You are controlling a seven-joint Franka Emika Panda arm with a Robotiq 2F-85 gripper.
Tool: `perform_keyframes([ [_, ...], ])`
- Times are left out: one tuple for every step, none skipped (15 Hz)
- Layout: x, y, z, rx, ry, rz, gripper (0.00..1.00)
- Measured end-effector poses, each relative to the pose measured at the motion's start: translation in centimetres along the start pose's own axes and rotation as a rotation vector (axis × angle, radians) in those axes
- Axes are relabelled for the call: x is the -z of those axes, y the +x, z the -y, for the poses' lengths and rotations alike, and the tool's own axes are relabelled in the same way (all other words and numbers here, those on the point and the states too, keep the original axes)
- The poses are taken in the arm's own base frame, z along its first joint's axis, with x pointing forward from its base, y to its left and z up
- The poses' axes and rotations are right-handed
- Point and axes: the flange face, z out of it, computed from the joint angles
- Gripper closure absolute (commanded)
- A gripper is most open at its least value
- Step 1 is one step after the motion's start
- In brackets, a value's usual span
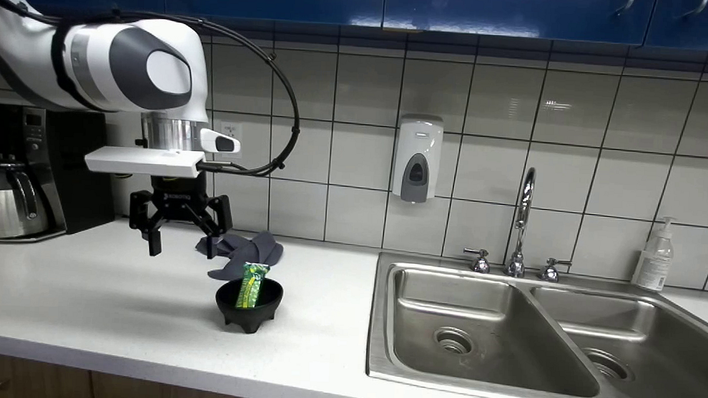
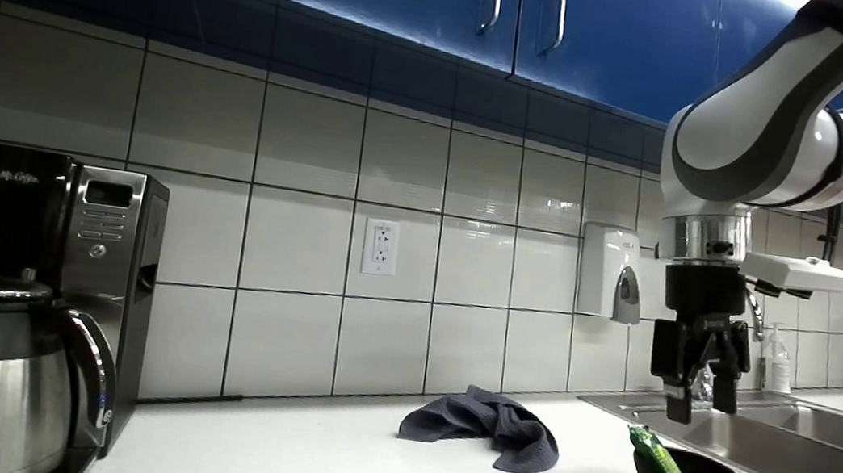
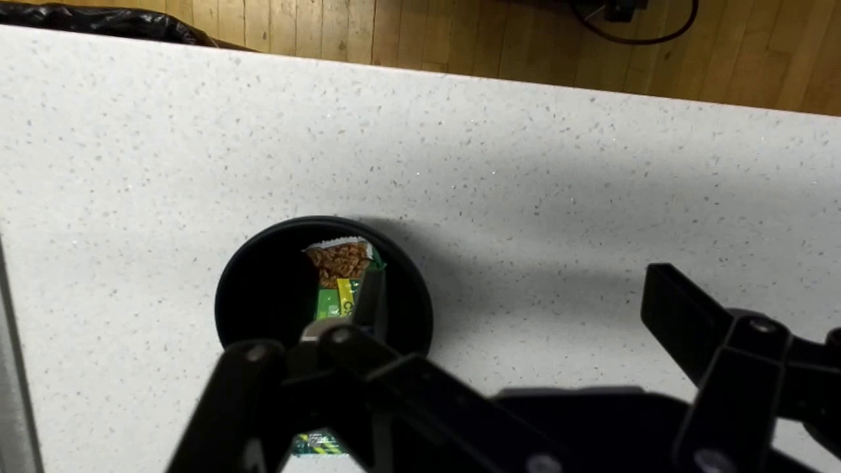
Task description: Put the green bar in the bowl
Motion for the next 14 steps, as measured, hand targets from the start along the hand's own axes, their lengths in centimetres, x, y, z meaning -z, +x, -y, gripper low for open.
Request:
perform_keyframes([
  [0.07,-0.26,0.07,-0.003,0.0,-0.003,0.0],
  [0.13,-0.38,0.1,-0.003,0.0,-0.005,0.0],
  [0.17,-0.44,0.11,-0.004,-0.001,-0.006,0.0],
  [0.17,-0.46,0.12,-0.004,-0.001,-0.006,0.0],
  [0.16,-0.46,0.12,-0.004,0.0,-0.006,0.0],
  [0.15,-0.47,0.12,-0.004,0.0,-0.006,0.0],
  [0.15,-0.47,0.12,-0.005,0.0,-0.005,0.0],
  [0.14,-0.48,0.12,-0.005,0.0,-0.005,0.0],
  [0.14,-0.48,0.12,-0.005,0.0,-0.005,0.0],
  [0.13,-0.48,0.12,-0.005,0.0,-0.005,0.0],
  [0.13,-0.48,0.13,-0.005,0.0,-0.005,0.0],
  [0.13,-0.49,0.13,-0.005,0.0,-0.005,0.0],
  [0.12,-0.49,0.13,-0.005,0.0,-0.005,0.0],
  [0.12,-0.49,0.13,-0.005,0.0,-0.005,0.0],
])
